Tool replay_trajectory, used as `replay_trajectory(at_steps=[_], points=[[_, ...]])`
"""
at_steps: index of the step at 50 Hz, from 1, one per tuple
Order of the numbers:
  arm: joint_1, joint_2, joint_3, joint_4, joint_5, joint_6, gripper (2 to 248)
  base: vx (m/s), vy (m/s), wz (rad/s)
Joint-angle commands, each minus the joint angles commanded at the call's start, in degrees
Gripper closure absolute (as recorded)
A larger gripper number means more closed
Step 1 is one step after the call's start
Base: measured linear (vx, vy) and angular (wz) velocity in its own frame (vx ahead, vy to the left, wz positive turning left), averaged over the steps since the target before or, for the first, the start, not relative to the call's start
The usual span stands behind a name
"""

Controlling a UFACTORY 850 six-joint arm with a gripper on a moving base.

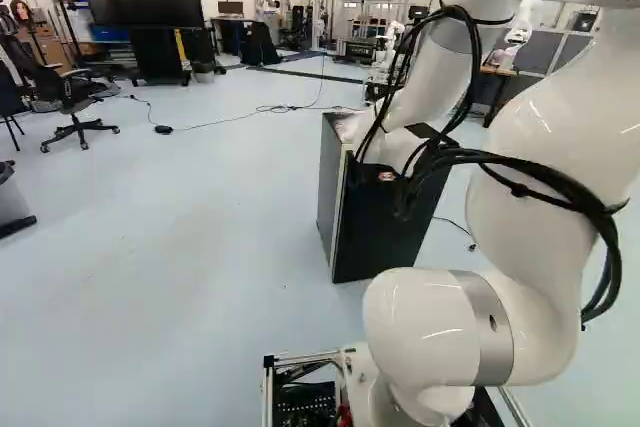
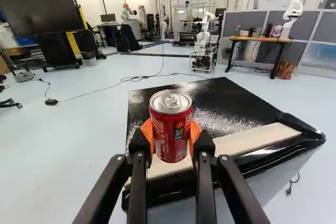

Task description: Grab a drink from the fridge

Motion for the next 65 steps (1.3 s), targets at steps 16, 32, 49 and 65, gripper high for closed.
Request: replay_trajectory(at_steps=[16, 32, 49, 65], points=[[3.03, 6.13, 6.82, 0.02, -1.65, -0.77, 161, 0.0, 0.0, 0.0], [5.68, 11.52, 12.81, 0.03, -3.1, -1.44, 161, 0.0, 0.0, 0.0], [7.71, 15.62, 17.37, 0.05, -4.2, -1.96, 161, 0.0, 0.0, 0.0], [8.86, 17.96, 19.97, 0.05, -4.83, -2.25, 161, 0.0, 0.0, 0.0]])
